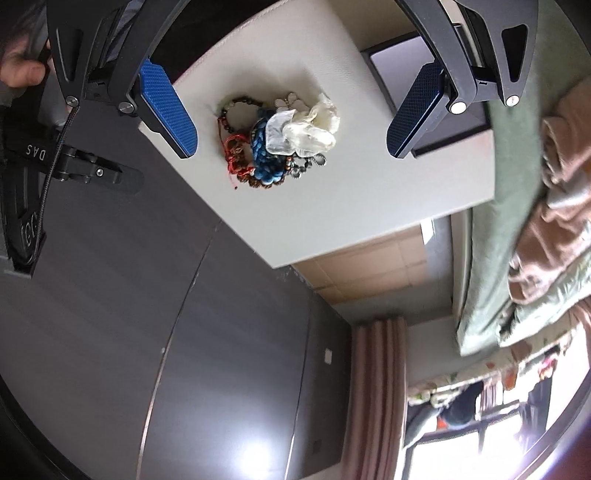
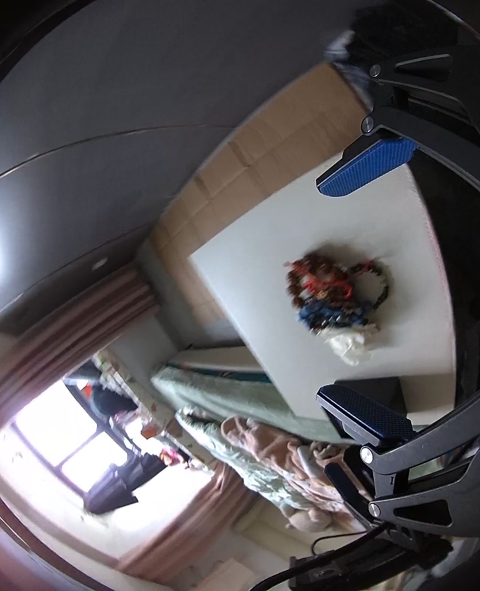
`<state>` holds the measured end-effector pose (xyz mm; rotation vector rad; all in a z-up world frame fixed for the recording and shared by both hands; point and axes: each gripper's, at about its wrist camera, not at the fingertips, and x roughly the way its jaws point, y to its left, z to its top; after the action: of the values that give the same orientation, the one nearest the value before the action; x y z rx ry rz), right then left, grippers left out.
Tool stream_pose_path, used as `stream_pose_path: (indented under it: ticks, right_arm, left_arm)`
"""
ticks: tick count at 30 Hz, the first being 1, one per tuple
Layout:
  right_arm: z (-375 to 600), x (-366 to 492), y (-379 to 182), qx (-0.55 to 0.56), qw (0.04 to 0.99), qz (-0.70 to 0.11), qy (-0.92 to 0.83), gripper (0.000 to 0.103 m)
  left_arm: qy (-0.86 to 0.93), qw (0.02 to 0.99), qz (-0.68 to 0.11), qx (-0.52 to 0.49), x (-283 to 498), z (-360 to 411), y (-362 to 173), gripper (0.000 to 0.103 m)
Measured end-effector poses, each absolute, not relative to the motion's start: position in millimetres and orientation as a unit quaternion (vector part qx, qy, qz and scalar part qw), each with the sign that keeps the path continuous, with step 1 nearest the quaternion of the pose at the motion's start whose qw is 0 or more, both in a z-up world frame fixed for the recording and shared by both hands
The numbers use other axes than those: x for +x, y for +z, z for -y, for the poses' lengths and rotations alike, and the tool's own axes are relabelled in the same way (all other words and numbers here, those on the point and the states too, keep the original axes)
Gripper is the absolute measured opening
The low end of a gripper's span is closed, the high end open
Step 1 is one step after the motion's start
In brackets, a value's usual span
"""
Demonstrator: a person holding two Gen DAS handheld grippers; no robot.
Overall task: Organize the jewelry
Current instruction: 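Grasp the white cloth scrunchie with the left gripper while the right gripper grasps the red string bracelet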
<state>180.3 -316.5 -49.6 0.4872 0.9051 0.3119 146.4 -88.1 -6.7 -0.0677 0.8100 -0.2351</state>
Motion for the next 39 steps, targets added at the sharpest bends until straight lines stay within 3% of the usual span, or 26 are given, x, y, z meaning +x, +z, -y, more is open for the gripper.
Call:
stream_pose_path:
  ticks: [2,4,9,17,20,21,22,30,38,39]
  right_arm:
    - [319,186,-60,0.241,0.851,-0.445,0.143,0.1]
    - [317,192,-72,0.255,0.836,-0.463,0.147,0.083]
    - [311,214,-106,0.296,0.791,-0.511,0.162,0.061]
    - [280,239,-128,0.285,0.767,-0.55,0.167,0.051]
    - [268,244,-132,0.279,0.76,-0.56,0.175,0.029]
    - [263,244,-132,0.275,0.76,-0.561,0.178,0.01]
    - [265,244,-132,0.277,0.761,-0.559,0.182,0.006]
    - [277,232,-102,0.304,0.793,-0.485,0.21,0.005]
    - [289,230,-98,0.306,0.796,-0.485,0.194,0.005]
    - [291,230,-97,0.307,0.796,-0.484,0.193,0.005]
  left_arm:
    - [-0.109,0.908,-0.404,-0.038,154,89,-16,0.102]
    - [-0.113,0.901,-0.416,-0.053,161,87,-24,0.098]
    - [-0.109,0.887,-0.444,-0.07,181,84,-39,0.082]
    - [-0.094,0.869,-0.479,-0.088,208,71,-63,0.074]
    - [-0.096,0.863,-0.489,-0.09,213,69,-68,0.074]
    - [-0.097,0.862,-0.49,-0.091,214,68,-69,0.074]
    - [-0.1,0.86,-0.491,-0.092,214,69,-70,0.074]
    - [-0.137,0.845,-0.511,-0.075,207,86,-86,0.074]
    - [-0.143,0.83,-0.539,-0.019,200,112,-107,0.074]
    - [-0.14,0.831,-0.539,-0.016,200,112,-109,0.064]
